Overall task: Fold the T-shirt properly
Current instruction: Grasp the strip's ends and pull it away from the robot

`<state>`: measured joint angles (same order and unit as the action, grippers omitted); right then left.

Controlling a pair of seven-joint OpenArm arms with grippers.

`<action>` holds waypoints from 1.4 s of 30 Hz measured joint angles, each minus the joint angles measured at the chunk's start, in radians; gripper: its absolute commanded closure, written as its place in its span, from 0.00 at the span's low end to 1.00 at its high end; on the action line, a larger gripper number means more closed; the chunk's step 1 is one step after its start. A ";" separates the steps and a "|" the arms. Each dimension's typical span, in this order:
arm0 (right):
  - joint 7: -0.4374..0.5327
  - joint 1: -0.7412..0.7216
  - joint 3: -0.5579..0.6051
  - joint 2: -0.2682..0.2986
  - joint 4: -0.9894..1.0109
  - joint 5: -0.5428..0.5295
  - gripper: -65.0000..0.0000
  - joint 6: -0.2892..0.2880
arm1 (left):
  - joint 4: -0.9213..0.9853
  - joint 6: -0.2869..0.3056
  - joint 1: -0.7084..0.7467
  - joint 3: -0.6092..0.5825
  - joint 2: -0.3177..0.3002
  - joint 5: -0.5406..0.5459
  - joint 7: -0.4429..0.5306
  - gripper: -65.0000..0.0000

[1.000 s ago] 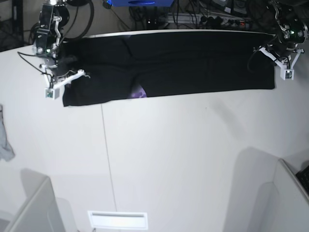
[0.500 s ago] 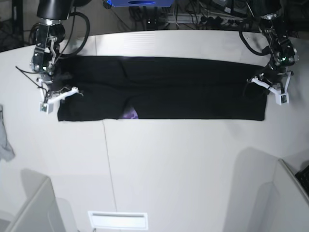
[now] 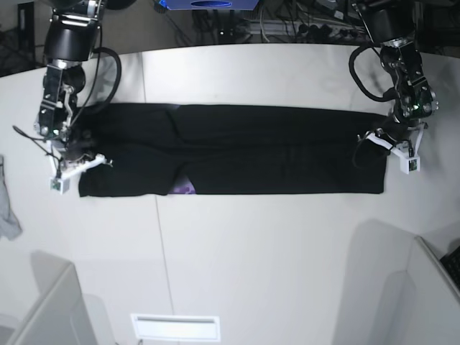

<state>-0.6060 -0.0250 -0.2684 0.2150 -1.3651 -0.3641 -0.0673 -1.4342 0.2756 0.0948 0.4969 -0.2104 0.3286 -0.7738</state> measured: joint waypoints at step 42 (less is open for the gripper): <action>-0.147 0.284 0.000 -0.126 -0.505 -0.001 1.00 -0.001 | -0.057 0.137 0.151 0.104 -0.008 0.253 0.038 0.00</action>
<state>-0.7532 0.2588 -0.2684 0.0895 -1.8702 -0.3653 -0.0685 -1.4910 0.4122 0.2462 0.6006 -0.2184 0.5819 -0.7361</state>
